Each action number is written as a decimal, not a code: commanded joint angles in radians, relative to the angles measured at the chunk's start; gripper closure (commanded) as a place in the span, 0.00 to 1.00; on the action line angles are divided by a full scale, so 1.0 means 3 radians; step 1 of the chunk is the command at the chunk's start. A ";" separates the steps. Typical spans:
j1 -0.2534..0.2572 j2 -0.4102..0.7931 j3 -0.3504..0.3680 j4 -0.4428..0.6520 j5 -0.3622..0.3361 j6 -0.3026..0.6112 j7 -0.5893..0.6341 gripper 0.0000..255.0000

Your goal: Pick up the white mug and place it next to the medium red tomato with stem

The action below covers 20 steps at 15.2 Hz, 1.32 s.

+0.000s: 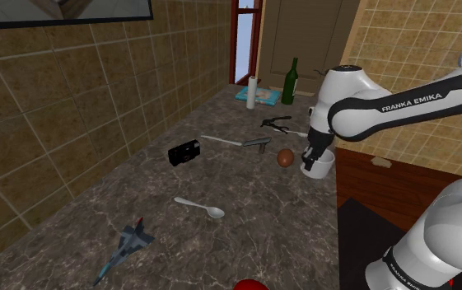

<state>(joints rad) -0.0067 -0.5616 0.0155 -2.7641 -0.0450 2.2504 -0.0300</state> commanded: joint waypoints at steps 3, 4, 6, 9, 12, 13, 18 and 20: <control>0.0009 -0.0104 0.0004 0.0115 0.0011 -0.0221 -0.0003 1.00; 0.0010 -0.0128 0.0003 0.0146 0.0013 -0.0275 -0.0006 1.00; 0.0011 -0.0171 0.0003 0.0210 0.0016 -0.0383 -0.0011 1.00; 0.0013 -0.0228 0.0001 0.0311 0.0020 -0.0540 -0.0018 1.00; 0.0014 -0.0274 0.0001 0.0417 0.0023 -0.0693 -0.0024 1.00; 0.0015 -0.0287 0.0000 0.0454 0.0024 -0.0743 -0.0026 1.00; 0.0192 -0.0290 0.0289 0.0498 0.0197 -0.0799 0.0313 1.00; 0.0276 -0.0257 0.0433 0.0532 0.0280 -0.0803 0.0483 1.00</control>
<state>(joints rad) 0.0641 -0.6431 0.1247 -2.6069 0.0266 2.0080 0.0892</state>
